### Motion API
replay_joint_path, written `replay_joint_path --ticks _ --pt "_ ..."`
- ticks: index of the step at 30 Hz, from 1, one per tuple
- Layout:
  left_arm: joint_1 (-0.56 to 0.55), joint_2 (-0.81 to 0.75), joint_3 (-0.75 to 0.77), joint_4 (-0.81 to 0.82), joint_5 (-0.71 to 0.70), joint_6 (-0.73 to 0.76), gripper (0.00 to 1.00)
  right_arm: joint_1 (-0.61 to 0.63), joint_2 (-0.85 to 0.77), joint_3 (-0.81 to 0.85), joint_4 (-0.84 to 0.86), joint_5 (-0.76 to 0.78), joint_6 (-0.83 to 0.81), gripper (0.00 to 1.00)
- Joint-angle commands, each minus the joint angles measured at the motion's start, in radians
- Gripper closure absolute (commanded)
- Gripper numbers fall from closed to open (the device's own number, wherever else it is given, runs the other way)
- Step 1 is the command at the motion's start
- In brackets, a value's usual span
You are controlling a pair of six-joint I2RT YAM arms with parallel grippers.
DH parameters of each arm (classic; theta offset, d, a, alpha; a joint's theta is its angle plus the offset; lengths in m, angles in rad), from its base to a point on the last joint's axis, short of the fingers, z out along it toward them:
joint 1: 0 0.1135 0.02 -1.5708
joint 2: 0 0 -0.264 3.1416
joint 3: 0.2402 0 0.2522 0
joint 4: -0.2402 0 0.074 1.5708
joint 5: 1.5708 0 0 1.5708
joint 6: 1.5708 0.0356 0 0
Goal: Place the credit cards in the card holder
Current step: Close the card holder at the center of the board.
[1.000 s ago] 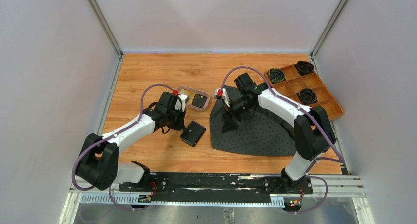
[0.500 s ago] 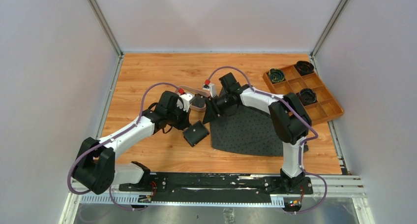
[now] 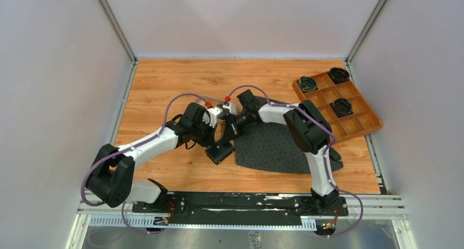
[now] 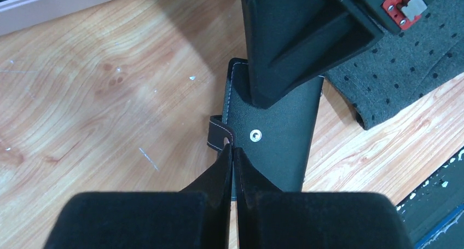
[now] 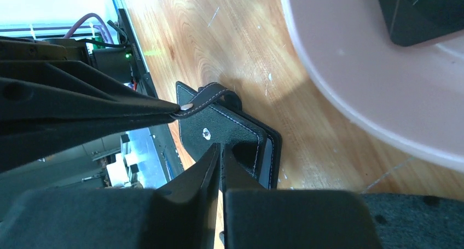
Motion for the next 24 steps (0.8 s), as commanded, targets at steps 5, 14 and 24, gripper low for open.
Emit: replay_joint_path --ticks 5,14,24 --pt "-0.039 0.043 0.02 0.04 -0.024 -0.042 1.0 0.026 0.035 0.024 -0.032 0.031 0.046 0.96" --pt "-0.062 0.066 0.022 0.036 -0.03 -0.051 1.0 0.03 0.045 0.026 -0.056 0.049 0.037 0.97" --pt "-0.071 0.088 0.04 -0.003 -0.02 -0.041 1.0 0.03 0.054 0.035 -0.076 0.058 0.029 0.98"
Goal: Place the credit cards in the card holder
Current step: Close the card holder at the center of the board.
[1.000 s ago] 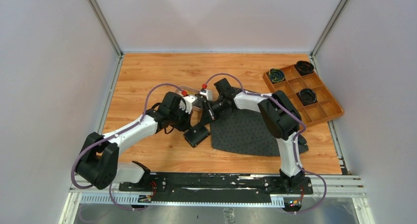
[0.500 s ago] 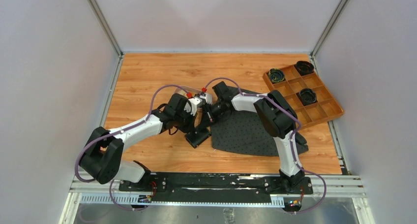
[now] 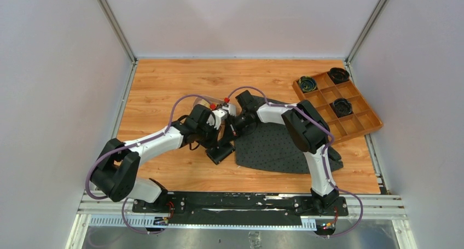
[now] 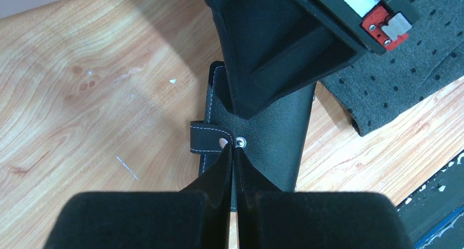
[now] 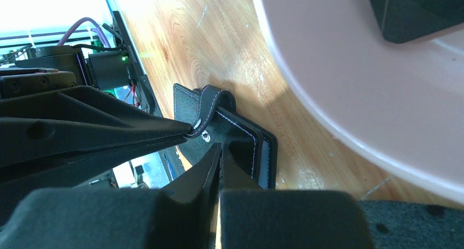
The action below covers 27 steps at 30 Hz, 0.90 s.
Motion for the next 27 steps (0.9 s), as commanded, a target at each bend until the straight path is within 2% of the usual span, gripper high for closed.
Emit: replay_joint_path --ticks 1,27 --pt "-0.012 0.029 0.032 -0.023 0.015 0.004 1.0 0.018 0.029 0.018 -0.049 0.041 -0.009 0.98" --pt "-0.039 0.092 0.089 -0.128 0.037 0.021 1.0 0.018 0.031 0.022 -0.068 0.055 -0.011 0.98"
